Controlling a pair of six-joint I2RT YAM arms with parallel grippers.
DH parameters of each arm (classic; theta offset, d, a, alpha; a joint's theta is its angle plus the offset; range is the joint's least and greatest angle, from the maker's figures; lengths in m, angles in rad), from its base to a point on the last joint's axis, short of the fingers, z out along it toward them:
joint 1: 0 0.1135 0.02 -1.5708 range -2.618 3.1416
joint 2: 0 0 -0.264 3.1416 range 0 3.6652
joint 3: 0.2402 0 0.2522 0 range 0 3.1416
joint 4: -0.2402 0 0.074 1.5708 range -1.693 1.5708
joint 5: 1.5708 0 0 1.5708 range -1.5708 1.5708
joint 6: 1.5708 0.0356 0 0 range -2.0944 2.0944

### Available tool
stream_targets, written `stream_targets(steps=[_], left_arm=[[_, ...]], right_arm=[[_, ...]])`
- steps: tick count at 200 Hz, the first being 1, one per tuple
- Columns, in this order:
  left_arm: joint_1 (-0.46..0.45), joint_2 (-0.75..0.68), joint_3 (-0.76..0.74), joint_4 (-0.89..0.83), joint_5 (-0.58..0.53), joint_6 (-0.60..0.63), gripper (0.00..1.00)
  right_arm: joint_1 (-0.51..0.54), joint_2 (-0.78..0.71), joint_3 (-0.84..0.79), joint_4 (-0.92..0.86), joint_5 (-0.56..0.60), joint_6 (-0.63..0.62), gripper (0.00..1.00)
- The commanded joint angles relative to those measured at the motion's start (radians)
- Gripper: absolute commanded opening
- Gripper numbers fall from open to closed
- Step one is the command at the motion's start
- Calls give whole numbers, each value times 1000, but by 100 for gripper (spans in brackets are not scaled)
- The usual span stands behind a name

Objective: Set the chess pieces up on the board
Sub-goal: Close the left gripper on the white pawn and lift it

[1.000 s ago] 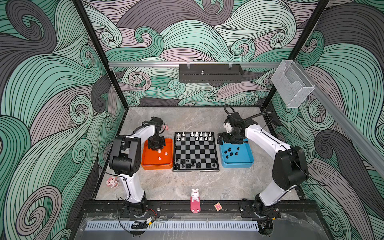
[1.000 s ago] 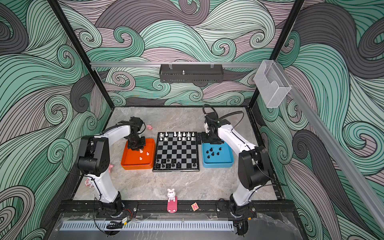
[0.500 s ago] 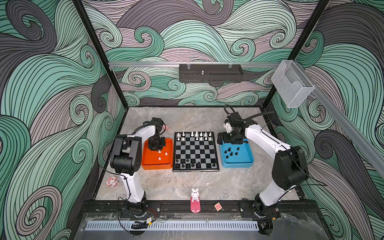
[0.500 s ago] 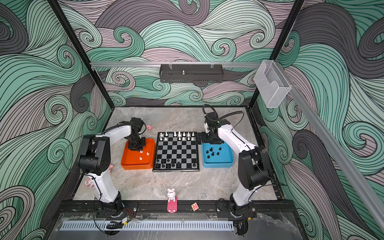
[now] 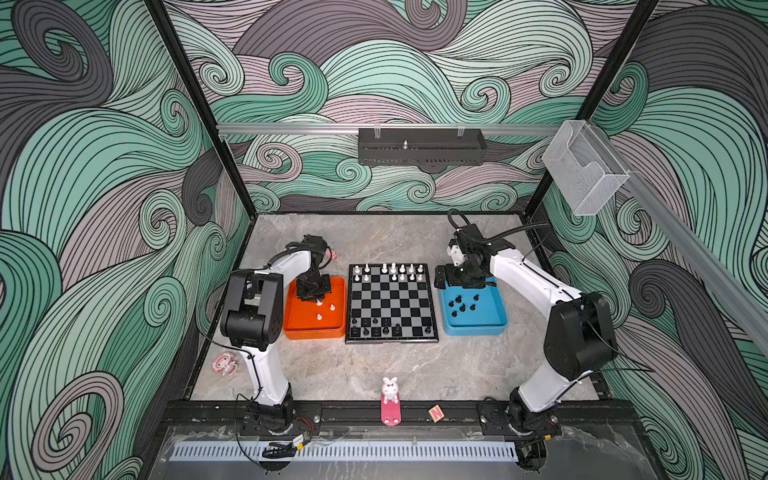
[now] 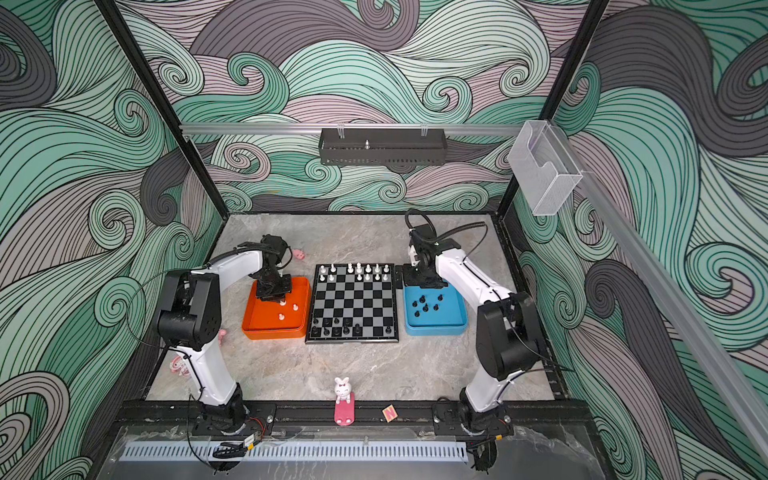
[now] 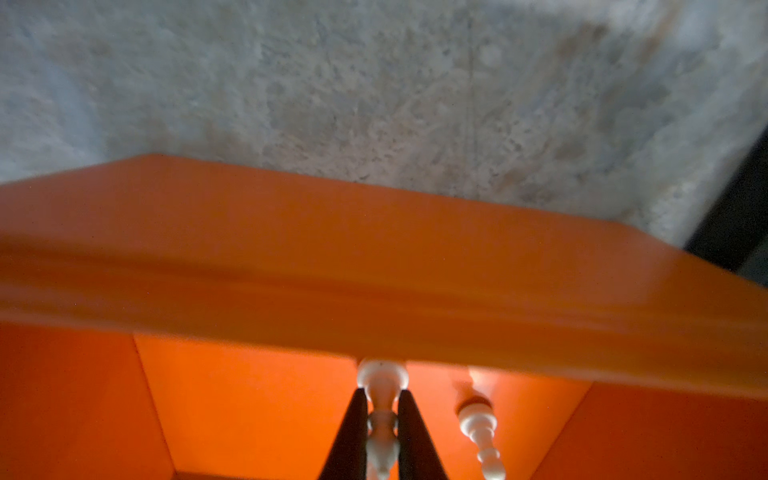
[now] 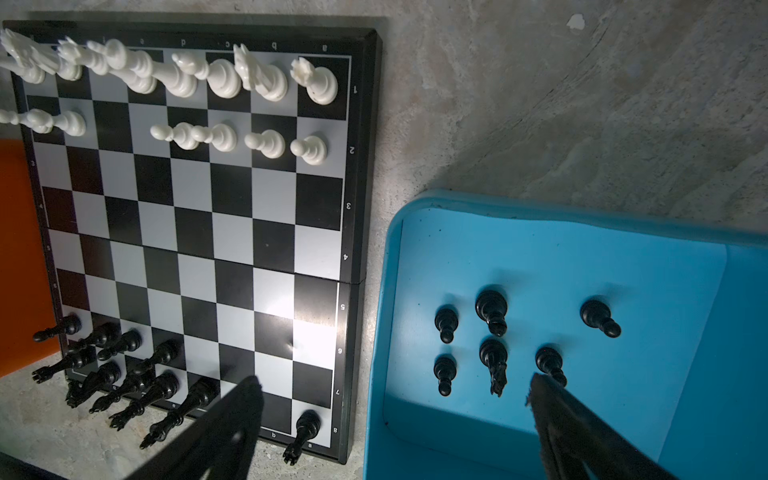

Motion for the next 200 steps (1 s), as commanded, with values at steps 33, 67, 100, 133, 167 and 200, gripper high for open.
stream_targets(steps=[33, 67, 100, 133, 167, 200], left_arm=[[-8, -24, 76, -74, -32, 29, 14], [-21, -46, 147, -152, -68, 41, 14], [-63, -55, 264, -246, -85, 47, 16], [-142, -18, 418, -298, -75, 49, 16], [-226, 81, 581, -312, -33, 56, 16], [-291, 172, 735, -317, 9, 63, 17]], right_arm=[[-7, 3, 3, 1, 6, -11, 100], [-6, 5, 9, 1, 5, -14, 100], [-9, 2, 8, 0, 2, -14, 100], [-13, 2, 5, 1, -6, -13, 100], [-19, -11, -7, 1, -6, -14, 100], [-30, -28, -27, 1, 3, -12, 100]])
